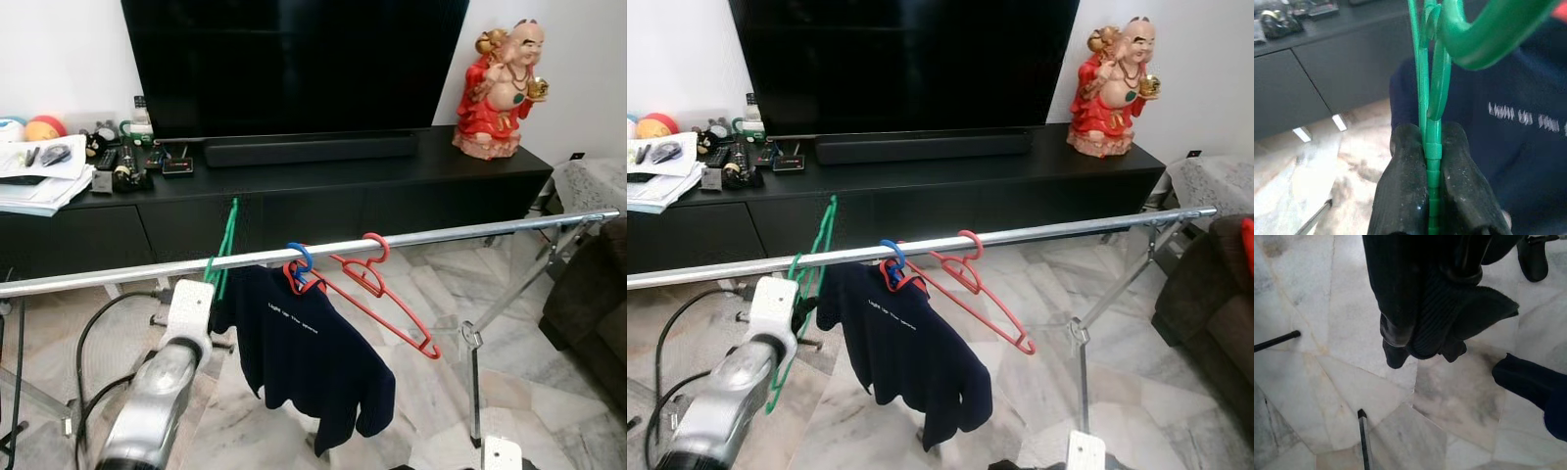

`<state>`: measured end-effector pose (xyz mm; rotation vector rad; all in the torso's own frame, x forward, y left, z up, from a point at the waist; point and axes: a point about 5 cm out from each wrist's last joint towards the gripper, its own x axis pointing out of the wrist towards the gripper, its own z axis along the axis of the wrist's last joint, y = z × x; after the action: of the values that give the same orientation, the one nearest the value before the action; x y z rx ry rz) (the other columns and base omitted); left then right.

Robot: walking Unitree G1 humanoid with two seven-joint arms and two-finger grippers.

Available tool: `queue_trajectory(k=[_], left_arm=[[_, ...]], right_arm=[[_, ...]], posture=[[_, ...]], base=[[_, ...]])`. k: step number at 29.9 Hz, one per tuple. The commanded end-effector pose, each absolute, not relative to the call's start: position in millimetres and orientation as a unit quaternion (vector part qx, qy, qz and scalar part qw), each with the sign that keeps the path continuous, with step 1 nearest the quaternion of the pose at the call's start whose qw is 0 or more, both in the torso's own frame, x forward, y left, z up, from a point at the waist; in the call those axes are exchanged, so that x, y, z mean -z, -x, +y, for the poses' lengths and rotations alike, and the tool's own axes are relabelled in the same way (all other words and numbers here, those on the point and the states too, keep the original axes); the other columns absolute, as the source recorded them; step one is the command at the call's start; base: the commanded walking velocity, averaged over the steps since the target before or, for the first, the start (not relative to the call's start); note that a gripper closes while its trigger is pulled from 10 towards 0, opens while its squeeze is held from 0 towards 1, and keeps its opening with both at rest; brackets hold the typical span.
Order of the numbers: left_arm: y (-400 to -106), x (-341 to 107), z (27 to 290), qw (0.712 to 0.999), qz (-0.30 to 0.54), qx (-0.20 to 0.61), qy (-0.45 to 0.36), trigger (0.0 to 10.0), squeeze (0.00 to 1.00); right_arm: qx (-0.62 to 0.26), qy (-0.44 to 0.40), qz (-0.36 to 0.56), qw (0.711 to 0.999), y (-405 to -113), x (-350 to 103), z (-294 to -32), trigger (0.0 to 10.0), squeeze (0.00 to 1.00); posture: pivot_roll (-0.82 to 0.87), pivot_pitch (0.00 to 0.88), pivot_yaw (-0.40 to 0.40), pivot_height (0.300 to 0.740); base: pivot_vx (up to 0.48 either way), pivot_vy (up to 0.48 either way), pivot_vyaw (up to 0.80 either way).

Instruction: Hang hanger

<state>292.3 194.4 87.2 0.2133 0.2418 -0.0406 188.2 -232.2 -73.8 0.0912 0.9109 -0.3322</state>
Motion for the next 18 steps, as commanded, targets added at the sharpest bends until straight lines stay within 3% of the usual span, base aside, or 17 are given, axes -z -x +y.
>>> queue_trajectory(k=[1,2,3,4,8,10,13,18], left_arm=[[-277.3,-80.3,199.3,0.978,0.126,0.052,-0.16,0.6,0.0],[-277.3,-80.3,199.3,0.978,0.126,0.052,-0.16,0.6,0.0],[-267.5,-69.6,204.7,0.973,0.145,0.061,-0.167,8.8,0.0],[-263.1,-64.2,207.6,0.971,0.154,0.062,-0.17,10.0,0.0],[-246.2,-35.8,221.6,0.962,0.208,0.048,-0.169,10.0,0.0],[-226.5,1.8,234.0,0.938,0.287,0.029,-0.19,10.0,0.0],[-216.3,17.2,238.1,0.927,0.321,0.02,-0.194,10.0,0.0],[-176.1,66.2,239.0,0.881,0.445,-0.013,-0.159,10.0,0.0]], right_arm=[[0.169,-0.041,0.432,0.885,-186.1,72.1,-241.8,10.0,0.0],[0.169,-0.041,0.432,0.885,-186.1,72.1,-241.8,10.0,0.0],[0.169,-0.041,0.432,0.885,-185.7,72.1,-242.5,10.0,0.0],[0.17,-0.04,0.432,0.885,-185.5,72.1,-242.8,10.0,0.0],[0.17,-0.041,0.433,0.884,-184.6,72.8,-242.1,10.0,0.0],[0.169,-0.042,0.434,0.884,-183.6,74.2,-238.5,10.0,0.0],[0.169,-0.043,0.435,0.884,-183.5,74.6,-237.1,10.0,0.0],[0.167,-0.045,0.432,0.885,-188.5,73.3,-232.5,10.0,0.0]], posture=[[0.15,0.0,-0.071,0.74],[0.15,0.0,-0.071,0.74],[0.15,0.0,-0.07,0.74],[0.15,0.0,-0.069,0.74],[0.15,0.0,-0.068,0.74],[0.15,0.0,-0.067,0.74],[0.14,0.0,-0.064,0.74],[0.14,0.0,-0.064,0.74]], base=[[0.0,0.0,0.0],[0.0,0.0,0.0],[0.0,0.0,0.0],[0.0,0.0,0.0],[0.0,0.0,0.0],[0.0,0.0,0.0],[0.0,0.0,0.0],[0.0,0.0,0.0]])
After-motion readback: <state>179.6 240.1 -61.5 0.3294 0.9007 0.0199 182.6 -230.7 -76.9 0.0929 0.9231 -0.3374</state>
